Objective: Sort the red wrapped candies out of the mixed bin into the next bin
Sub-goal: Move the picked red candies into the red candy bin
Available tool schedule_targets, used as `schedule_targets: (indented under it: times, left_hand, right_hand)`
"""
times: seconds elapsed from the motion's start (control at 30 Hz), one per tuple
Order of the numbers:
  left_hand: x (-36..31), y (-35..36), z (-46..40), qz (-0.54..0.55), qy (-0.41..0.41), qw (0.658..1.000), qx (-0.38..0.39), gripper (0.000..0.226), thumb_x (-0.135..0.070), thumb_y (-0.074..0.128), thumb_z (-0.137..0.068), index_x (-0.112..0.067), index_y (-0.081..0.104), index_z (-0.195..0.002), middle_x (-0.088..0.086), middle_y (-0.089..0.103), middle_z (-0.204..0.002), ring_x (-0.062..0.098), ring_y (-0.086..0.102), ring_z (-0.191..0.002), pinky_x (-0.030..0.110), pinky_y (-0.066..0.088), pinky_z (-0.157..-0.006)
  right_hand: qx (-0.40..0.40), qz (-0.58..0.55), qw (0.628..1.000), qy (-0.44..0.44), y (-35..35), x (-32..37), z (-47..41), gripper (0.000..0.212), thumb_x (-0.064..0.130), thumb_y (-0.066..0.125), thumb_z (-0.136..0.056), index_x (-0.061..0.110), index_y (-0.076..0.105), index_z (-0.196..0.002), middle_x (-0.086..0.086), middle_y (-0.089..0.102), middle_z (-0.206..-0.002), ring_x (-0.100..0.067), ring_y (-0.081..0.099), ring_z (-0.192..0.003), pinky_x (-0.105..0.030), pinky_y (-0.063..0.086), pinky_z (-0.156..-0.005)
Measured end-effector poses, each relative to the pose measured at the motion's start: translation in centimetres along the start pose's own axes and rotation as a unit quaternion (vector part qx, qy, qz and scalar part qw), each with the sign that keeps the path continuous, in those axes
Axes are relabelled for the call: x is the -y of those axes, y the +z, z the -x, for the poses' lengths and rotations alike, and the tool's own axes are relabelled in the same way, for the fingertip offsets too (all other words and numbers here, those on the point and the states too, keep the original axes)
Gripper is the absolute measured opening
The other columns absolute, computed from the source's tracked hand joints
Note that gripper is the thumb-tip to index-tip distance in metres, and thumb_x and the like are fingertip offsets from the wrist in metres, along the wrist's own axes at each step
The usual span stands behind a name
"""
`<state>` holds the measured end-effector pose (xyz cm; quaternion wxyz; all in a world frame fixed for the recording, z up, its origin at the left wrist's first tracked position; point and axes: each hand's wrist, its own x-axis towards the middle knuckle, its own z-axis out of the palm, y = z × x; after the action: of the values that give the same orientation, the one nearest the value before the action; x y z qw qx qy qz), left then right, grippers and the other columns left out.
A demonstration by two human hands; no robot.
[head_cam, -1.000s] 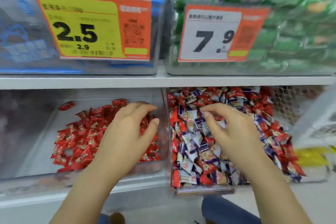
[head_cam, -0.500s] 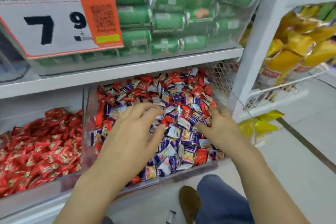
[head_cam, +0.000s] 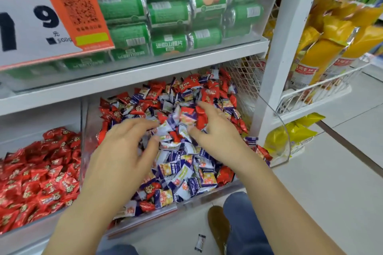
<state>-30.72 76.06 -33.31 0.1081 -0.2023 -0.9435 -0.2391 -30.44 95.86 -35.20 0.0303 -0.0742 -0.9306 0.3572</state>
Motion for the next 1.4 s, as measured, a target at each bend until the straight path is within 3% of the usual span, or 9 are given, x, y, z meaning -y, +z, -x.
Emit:
schedule_targets:
  times: [0.2,0.3,0.4,0.5,0.67,0.93,1.17,1.27,1.4]
  left_hand:
    - [0.7,-1.0,-0.1,0.039,-0.027,0.996,-0.072,0.027,-0.036,0.049,-0.091,-0.027,0.064,-0.111,-0.008,0.062,-0.109,0.02,0.057,-0.097,0.031,0.041,-0.076]
    - [0.5,-1.1,0.0,0.058,-0.032,0.995,-0.077,0.019,-0.027,0.054,-0.093,-0.026,0.065,-0.109,-0.012,0.06,-0.106,0.018,0.052,-0.078,0.029,0.039,-0.075]
    - [0.1,-0.7,-0.1,0.06,-0.017,0.996,-0.068,0.02,-0.024,0.051,-0.095,-0.025,0.065,-0.109,-0.015,0.059,-0.106,0.015,0.056,-0.097,0.026,0.038,-0.082]
    - [-0.7,0.1,-0.3,0.05,0.014,0.998,-0.019,0.031,-0.036,0.042,-0.095,-0.028,0.059,-0.12,-0.013,0.058,-0.114,0.011,0.051,-0.109,0.022,0.034,-0.086]
    - [-2.8,2.5,-0.4,0.004,0.102,0.992,0.076,0.054,-0.055,0.032,-0.091,-0.027,0.049,-0.134,-0.007,0.05,-0.135,0.015,0.042,-0.127,0.033,0.029,-0.106]
    - [-4.2,4.2,-1.6,-0.078,0.161,0.982,0.058,0.032,-0.035,0.068,-0.072,-0.026,0.07,-0.103,-0.005,0.07,-0.087,0.02,0.066,-0.087,0.039,0.041,-0.099]
    - [-4.3,2.3,-3.1,0.075,0.055,0.994,-0.059,0.043,0.01,0.053,-0.081,-0.015,0.065,-0.114,0.0,0.056,-0.108,0.016,0.055,-0.097,0.023,0.041,-0.085]
    - [-3.3,1.8,-4.1,0.026,-0.025,0.999,-0.036,0.04,-0.003,0.047,-0.086,-0.017,0.062,-0.12,0.006,0.05,-0.121,0.024,0.049,-0.11,0.032,0.043,-0.087]
    - [-2.7,2.2,-4.5,-0.102,-0.064,0.991,0.053,0.041,-0.044,0.046,-0.093,-0.028,0.05,-0.131,0.005,0.046,-0.128,0.026,0.051,-0.111,0.037,0.046,-0.081]
  right_hand:
    - [0.092,-0.073,0.982,-0.146,0.4,3.5,1.5,0.052,0.023,0.055,-0.091,0.045,0.041,-0.137,0.014,0.029,-0.151,-0.006,0.028,-0.137,-0.022,0.025,-0.105]
    - [0.04,-0.177,0.975,-0.126,-2.1,3.1,2.0,0.032,0.016,0.059,-0.09,0.039,0.068,-0.11,0.025,0.062,-0.116,-0.001,0.058,-0.109,-0.022,0.049,-0.086]
    - [-0.049,-0.217,0.973,-0.067,-5.2,1.0,2.3,0.026,0.011,0.057,-0.09,0.032,0.073,-0.092,0.017,0.071,-0.096,0.003,0.063,-0.094,-0.018,0.049,-0.083]
    - [-0.087,-0.035,0.995,0.019,-5.9,-1.7,2.4,0.02,0.019,0.057,-0.089,0.032,0.069,-0.096,0.008,0.071,-0.1,-0.012,0.065,-0.097,-0.032,0.049,-0.087]
    - [0.103,0.223,0.963,0.114,-4.6,-2.9,3.0,0.037,0.036,0.054,-0.091,0.025,0.055,-0.127,-0.006,0.062,-0.122,-0.024,0.057,-0.109,-0.03,0.046,-0.084]
    - [0.114,0.127,0.985,0.011,-4.1,-1.3,3.1,0.051,0.046,0.071,-0.078,0.043,0.051,-0.125,0.018,0.058,-0.117,-0.006,0.054,-0.109,-0.024,0.043,-0.085]
    - [-0.015,0.074,0.997,0.009,-4.5,-2.4,2.4,0.007,0.024,0.058,-0.091,0.03,0.062,-0.095,0.011,0.056,-0.071,-0.009,0.056,-0.071,-0.012,0.036,-0.056]
    - [-0.054,0.063,0.996,0.028,-4.5,-3.4,2.0,0.021,0.013,0.051,-0.093,0.025,0.063,-0.105,0.002,0.057,-0.077,-0.009,0.05,-0.068,-0.02,0.035,-0.054]
    - [-0.034,0.089,0.995,0.04,-4.0,-3.8,1.4,0.033,0.013,0.051,-0.093,0.029,0.06,-0.122,-0.004,0.053,-0.116,-0.015,0.054,-0.085,-0.024,0.041,-0.074]
